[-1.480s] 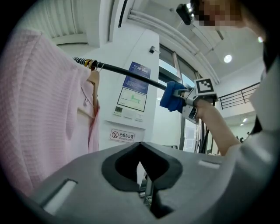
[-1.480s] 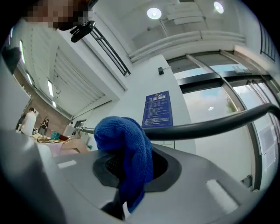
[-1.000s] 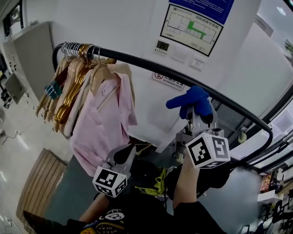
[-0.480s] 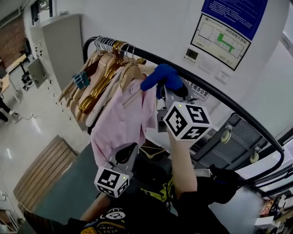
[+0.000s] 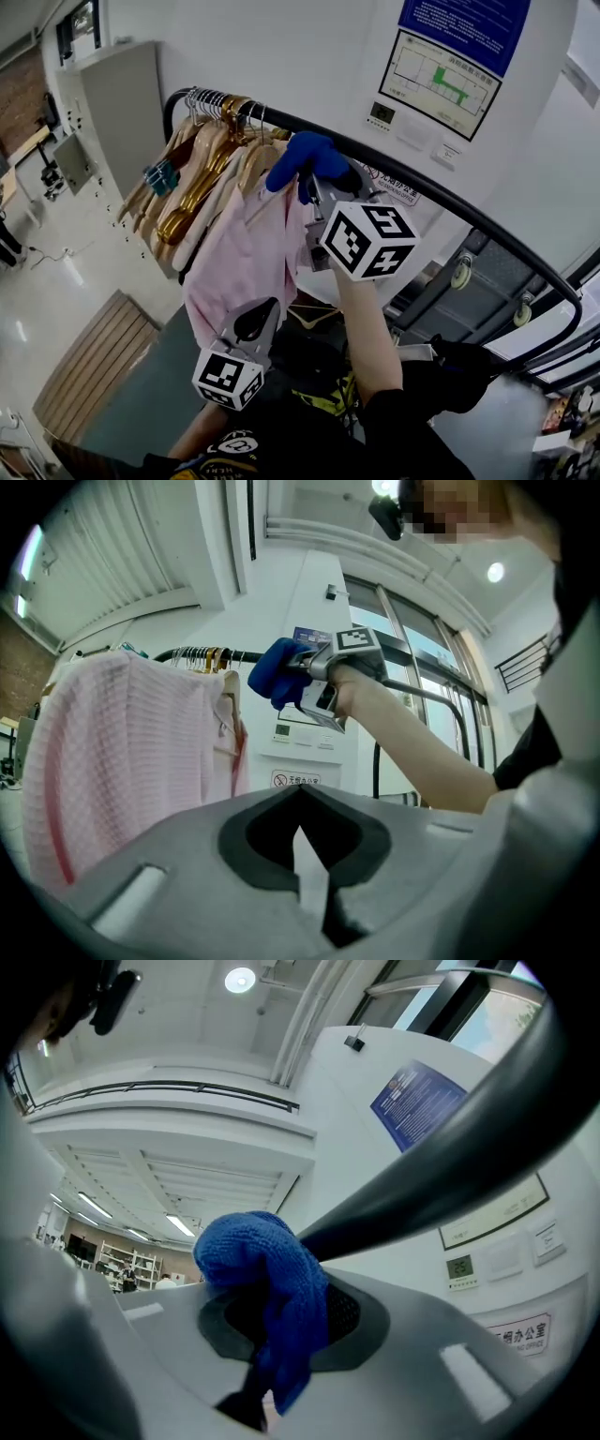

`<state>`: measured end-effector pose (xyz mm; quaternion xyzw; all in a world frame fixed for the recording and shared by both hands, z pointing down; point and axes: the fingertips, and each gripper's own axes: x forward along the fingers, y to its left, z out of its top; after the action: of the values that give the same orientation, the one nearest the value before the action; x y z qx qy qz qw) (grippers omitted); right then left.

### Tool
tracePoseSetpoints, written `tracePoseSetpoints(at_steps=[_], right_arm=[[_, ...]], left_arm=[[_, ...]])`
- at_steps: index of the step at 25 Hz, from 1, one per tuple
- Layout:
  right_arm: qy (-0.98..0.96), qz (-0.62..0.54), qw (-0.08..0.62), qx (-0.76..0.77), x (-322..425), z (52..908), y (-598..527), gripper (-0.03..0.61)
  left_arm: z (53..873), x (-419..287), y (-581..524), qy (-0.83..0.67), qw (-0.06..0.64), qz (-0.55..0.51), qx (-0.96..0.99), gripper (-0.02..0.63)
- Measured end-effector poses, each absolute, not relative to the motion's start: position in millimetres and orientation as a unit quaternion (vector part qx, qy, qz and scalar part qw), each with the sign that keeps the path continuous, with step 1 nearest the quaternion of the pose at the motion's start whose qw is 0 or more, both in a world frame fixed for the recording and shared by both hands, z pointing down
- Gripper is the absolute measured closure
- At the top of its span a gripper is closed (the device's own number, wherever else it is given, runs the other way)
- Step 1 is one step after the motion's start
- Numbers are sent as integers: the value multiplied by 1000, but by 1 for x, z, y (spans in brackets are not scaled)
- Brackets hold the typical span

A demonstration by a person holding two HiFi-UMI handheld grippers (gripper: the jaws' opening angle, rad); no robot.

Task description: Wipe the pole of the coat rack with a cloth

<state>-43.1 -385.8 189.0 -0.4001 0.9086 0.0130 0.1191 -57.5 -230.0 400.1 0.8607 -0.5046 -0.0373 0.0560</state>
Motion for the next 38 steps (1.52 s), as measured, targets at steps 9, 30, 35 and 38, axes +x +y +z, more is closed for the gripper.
tracePoseSetpoints(at_steps=[9,30,35,38], right_arm=[[850,42,137,-508,108,189,-327,494],[804,54,186,-563,208,181,-283,508],[858,36,172,-482,127,183,-320,508],[888,30,155,-432,72,187,-346,508]], left_arm=[[407,20,-232,-401,60,-24,914,611],[411,61,-226,-365,63,-10,929,611],[410,14,-231,-430,60,-13,901,611],[409,-19,-234,-474,56,-17,879,611]])
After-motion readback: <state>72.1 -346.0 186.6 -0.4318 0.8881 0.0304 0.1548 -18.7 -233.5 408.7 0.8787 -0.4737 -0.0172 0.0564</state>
